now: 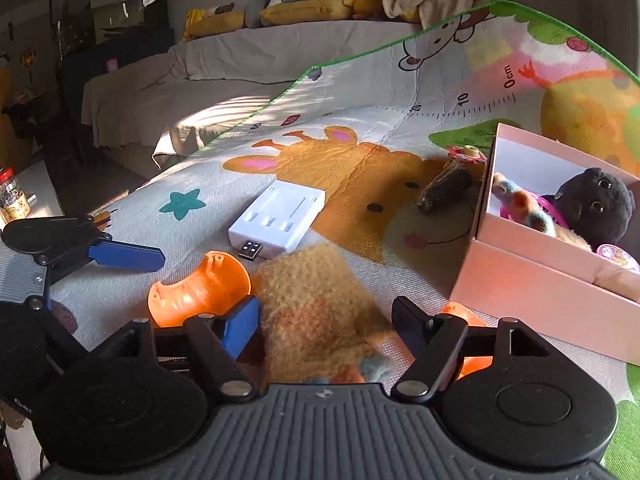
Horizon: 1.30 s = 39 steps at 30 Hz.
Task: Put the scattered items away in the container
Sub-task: 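Grasp the beige fuzzy mitten on the mat with the right tool and lift it, then grasp the orange cup with the left tool while the right tool holds the mitten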
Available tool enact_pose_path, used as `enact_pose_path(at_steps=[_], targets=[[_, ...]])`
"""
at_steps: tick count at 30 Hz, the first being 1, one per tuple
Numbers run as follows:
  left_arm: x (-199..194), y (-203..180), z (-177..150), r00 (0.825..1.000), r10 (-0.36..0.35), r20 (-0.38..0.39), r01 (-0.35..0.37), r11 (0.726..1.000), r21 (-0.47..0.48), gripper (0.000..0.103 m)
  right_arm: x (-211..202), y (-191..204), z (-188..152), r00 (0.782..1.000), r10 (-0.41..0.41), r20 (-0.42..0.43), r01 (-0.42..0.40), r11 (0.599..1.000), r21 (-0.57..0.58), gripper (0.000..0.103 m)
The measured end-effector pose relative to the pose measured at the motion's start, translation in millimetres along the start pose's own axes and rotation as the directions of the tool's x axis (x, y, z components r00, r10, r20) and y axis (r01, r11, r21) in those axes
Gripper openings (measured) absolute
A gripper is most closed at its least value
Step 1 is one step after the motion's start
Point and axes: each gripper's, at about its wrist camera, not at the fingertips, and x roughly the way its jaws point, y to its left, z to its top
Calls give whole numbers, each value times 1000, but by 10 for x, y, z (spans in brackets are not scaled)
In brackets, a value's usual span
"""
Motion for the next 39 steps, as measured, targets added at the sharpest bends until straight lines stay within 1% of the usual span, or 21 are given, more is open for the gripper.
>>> enact_pose_path(at_steps=[1, 2, 5, 7, 9, 11, 15, 18, 20, 21, 22, 23, 26, 28, 31, 33, 36, 38, 39], targets=[[-1, 1, -1, 1000, 0, 0, 0, 1000, 1, 103, 32, 9, 5, 1000, 2, -14, -2, 1000, 0, 74], [-3, 2, -4, 1000, 0, -1, 0, 1000, 1, 103, 33, 30, 3, 1000, -6, -15, 6, 1000, -10, 70], [-6, 7, -9, 1000, 0, 2, 0, 1000, 0, 103, -49, 57, -43, 1000, -8, -16, 7, 999, -43, 56], [-7, 3, -11, 1000, 6, 5, -6, 1000, -2, 103, -168, 29, -120, 1000, -7, -19, 6, 999, -37, 53], [-6, 7, -10, 1000, 9, 4, -9, 1000, -4, 103, -318, -11, -230, 1000, -1, -25, 0, 1000, -20, 52], [-4, 10, -8, 1000, 12, 4, -12, 1000, -4, 103, -497, -48, -373, 1000, -7, -29, 6, 1000, -16, 52], [-3, 8, -3, 1000, 11, -1, -11, 1000, -1, 103, -801, -179, -609, 998, -60, -33, 61, 998, 27, 52], [2, 14, 13, 1000, 6, -13, -6, 1000, 1, 103, -967, -300, -778, 994, -111, -15, 112, 991, 78, 53], [4, 13, 18, 1000, 6, -17, -6, 1000, 2, 103, -1019, -357, -868, 991, -136, 8, 135, 986, 101, 56], [1, 10, 12, 1000, 8, -16, -8, 1000, 2, 103, -1028, -385, -883, 990, -138, 19, 135, 984, 118, 56], [-1, 6, 7, 1000, 10, -13, -10, 1000, 1, 103, -1024, -395, -880, 990, -142, 25, 137, 982, 128, 59], [-5, -1, 3, 1000, 14, -10, -14, 1000, -2, 103, -1012, -400, -875, 988, -154, 28, 149, 980, 133, 65], [-16, -34, 12, 999, 33, -16, -33, 999, -28, 103, -969, -397, -855, 987, -160, 26, 156, 979, 133, 70], [-13, -81, 37, 999, 34, -21, -35, 999, -40, 103, -973, -385, -867, 986, -164, 28, 159, 979, 130, 71], [19, -156, 93, 1000, 1, -23, -3, 999, -54, 103, -973, -365, -877, 983, -183, 30, 178, 976, 127, 72], [56, -223, 128, 1000, 8, -25, -9, 999, -35, 103, -974, -346, -884, 979, -202, 34, 197, 973, 124, 72], [111, -294, 173, 999, 7, -32, -7, 1000, -8, 103, -977, -339, -890, 977, -208, 41, 202, 972, 118, 72], [131, -322, 196, 999, 6, -33, -6, 1000, 2, 101, -971, -342, -888, 978, -206, 37, 200, 973, 118, 73], [137, -330, 205, 999, 6, -32, -6, 1000, 7, 96, -965, -347, -886, 979, -203, 34, 198, 973, 119, 73]])
